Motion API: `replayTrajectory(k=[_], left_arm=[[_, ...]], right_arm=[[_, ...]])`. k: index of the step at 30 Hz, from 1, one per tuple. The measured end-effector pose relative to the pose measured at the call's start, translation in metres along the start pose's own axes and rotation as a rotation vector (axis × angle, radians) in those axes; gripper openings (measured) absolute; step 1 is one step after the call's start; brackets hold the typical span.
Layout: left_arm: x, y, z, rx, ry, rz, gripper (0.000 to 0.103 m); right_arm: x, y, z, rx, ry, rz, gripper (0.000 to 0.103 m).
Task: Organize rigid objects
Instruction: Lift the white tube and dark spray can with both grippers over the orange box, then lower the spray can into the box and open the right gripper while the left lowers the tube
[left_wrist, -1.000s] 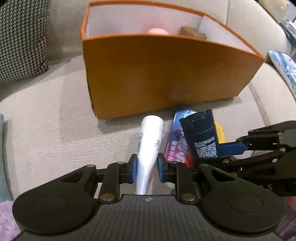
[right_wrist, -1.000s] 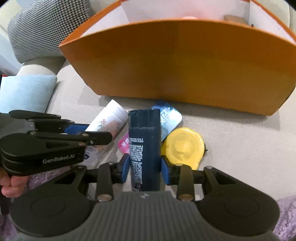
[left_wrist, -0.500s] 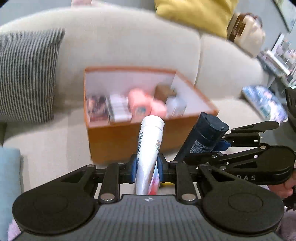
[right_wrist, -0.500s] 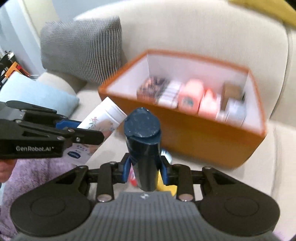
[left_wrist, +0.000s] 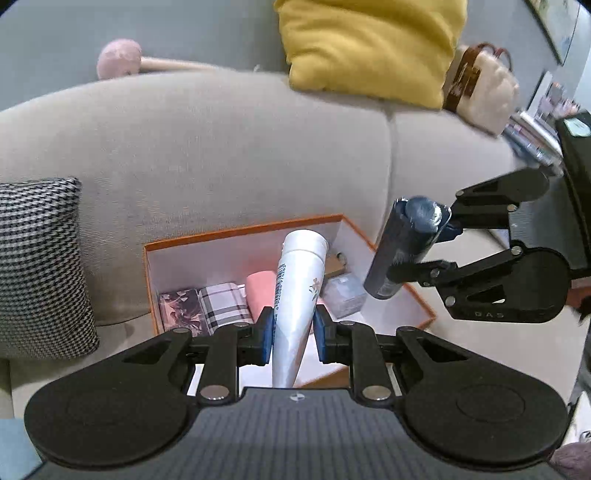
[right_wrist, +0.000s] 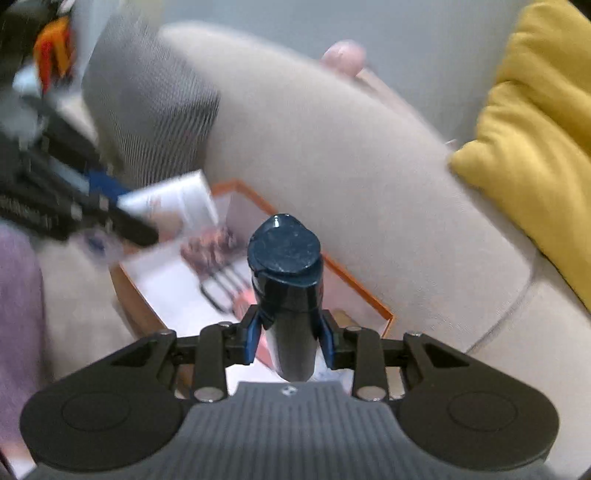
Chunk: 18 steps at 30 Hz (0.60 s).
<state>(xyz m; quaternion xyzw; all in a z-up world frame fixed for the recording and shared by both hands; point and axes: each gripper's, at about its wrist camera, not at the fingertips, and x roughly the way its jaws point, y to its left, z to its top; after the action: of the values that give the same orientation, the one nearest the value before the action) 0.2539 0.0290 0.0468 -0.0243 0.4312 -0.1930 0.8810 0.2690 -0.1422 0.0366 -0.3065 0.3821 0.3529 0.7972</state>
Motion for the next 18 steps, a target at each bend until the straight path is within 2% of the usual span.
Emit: replayTrajectory(k=[5,11,16,18], left_arm=[[0.034,0.011,0.007,0.003,0.058,-0.001,0.025],[0.054,0.025,0.008,-0.023,0.082,-0.009,0.025],[0.069,0.035,0.009,-0.029,0.104,-0.014,0.025],[0.074,0.039,0.008,-0.035,0.114,-0.017,0.025]], right_arm=[[0.054,-0.006,-0.004,-0.172,0.180,0.062,0.034],[0.108,-0.007,-0.008,-0.270,0.323,0.173,0.034],[0.135,0.001,-0.010,-0.353,0.388,0.249,0.034],[0.143,-0.001,-0.002,-0.379,0.369,0.275,0.034]])
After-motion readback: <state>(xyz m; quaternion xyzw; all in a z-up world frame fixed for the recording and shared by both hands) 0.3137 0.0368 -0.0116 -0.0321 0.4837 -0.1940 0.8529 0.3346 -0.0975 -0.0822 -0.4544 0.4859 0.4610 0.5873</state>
